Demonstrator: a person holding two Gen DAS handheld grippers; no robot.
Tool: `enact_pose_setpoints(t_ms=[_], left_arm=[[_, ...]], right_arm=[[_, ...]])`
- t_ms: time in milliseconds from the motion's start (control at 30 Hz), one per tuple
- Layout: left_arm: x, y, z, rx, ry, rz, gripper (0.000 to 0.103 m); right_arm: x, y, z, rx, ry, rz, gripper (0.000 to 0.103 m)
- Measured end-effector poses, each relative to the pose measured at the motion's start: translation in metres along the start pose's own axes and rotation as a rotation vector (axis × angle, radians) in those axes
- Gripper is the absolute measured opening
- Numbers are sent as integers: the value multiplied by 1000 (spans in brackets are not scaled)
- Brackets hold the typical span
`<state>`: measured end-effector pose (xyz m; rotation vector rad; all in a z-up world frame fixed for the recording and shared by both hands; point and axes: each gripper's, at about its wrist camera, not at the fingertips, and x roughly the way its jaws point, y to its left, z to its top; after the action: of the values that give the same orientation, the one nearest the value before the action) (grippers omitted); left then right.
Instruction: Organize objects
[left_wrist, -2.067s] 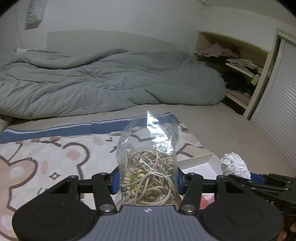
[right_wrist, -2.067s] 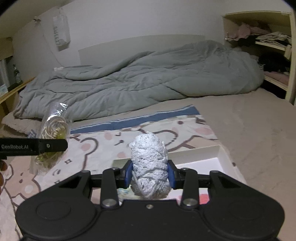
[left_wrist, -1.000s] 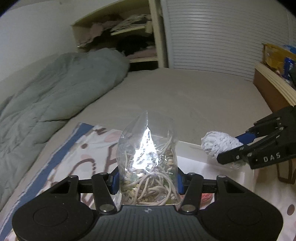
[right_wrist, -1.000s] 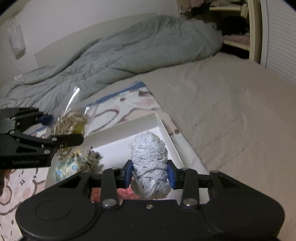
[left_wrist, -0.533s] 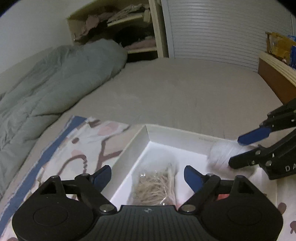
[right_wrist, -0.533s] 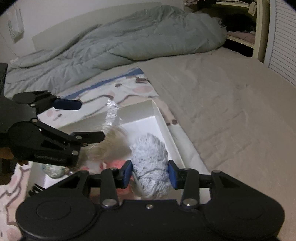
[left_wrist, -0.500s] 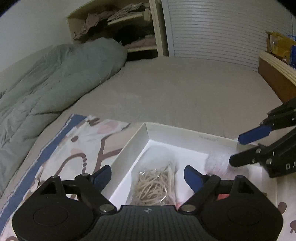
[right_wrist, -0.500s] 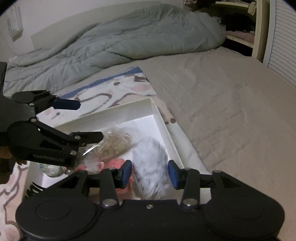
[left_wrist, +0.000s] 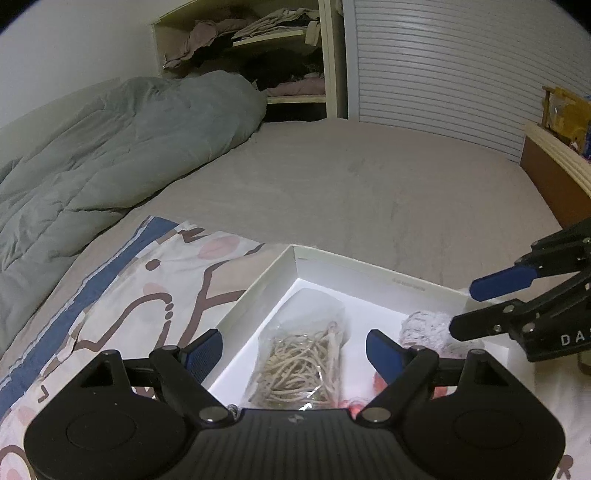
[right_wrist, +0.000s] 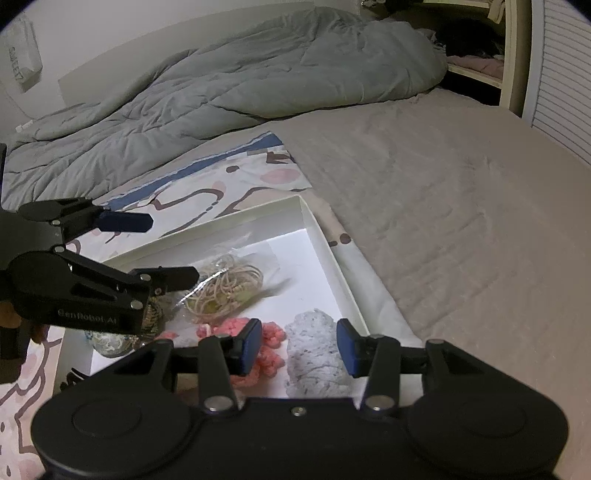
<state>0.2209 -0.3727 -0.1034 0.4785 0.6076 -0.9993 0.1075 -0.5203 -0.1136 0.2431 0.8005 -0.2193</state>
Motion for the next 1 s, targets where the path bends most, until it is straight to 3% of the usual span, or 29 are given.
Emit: enact_pose_setpoints(t_ms=[567,1000], left_arm=[[-69,-4,-7,-135,-12,73,85],[-128,-4,-17,-242,-41,168,92]], right_arm=[[-36,21,4,-3,-60,24,46],[-75,38,6,-3,-114,37,55]])
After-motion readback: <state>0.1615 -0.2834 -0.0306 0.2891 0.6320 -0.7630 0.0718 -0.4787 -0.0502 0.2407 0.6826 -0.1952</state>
